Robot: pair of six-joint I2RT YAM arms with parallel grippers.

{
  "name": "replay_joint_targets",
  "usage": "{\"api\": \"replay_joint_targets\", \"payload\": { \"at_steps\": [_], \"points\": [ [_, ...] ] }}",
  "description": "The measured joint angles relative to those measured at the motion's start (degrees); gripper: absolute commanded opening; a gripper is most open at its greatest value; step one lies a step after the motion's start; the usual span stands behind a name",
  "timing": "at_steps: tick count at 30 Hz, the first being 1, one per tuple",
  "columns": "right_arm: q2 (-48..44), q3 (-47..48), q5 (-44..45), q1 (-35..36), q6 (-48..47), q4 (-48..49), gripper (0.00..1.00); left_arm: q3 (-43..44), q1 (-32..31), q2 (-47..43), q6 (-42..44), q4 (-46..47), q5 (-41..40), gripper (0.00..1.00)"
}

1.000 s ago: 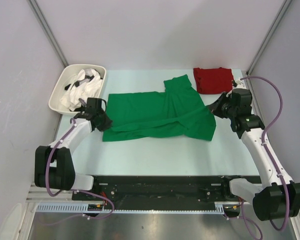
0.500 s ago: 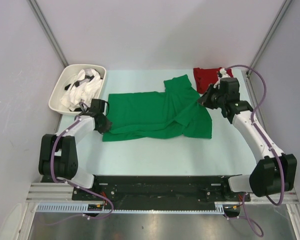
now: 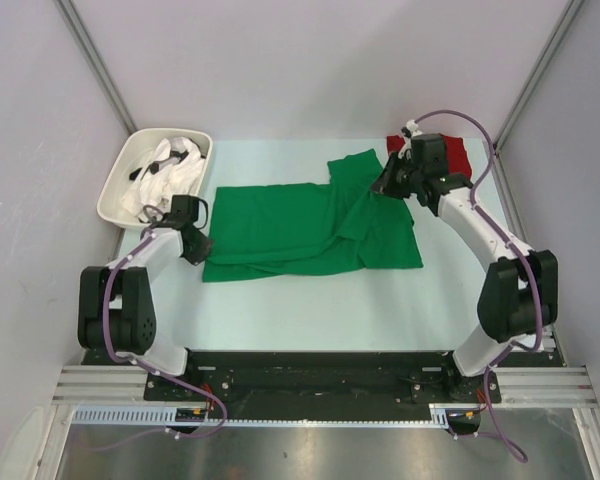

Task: Fold and stack the t-shirts
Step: Fold the tshirt

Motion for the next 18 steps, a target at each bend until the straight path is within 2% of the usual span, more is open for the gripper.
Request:
{"api": "replay_joint_targets", "payload": {
  "at_steps": [11,18],
  "points": [
    [14.73,14.91,-0.74,1.88,-1.57,-1.4,0.0,4.94,0.0,3.74,0.04,0.0,-0.04,0.0],
    [21.7,20.98,-0.37,2.03,-1.64,-2.49,0.0,5.62,0.26,4.22,0.04,-0.04,-0.28,0.0]
  ]
}}
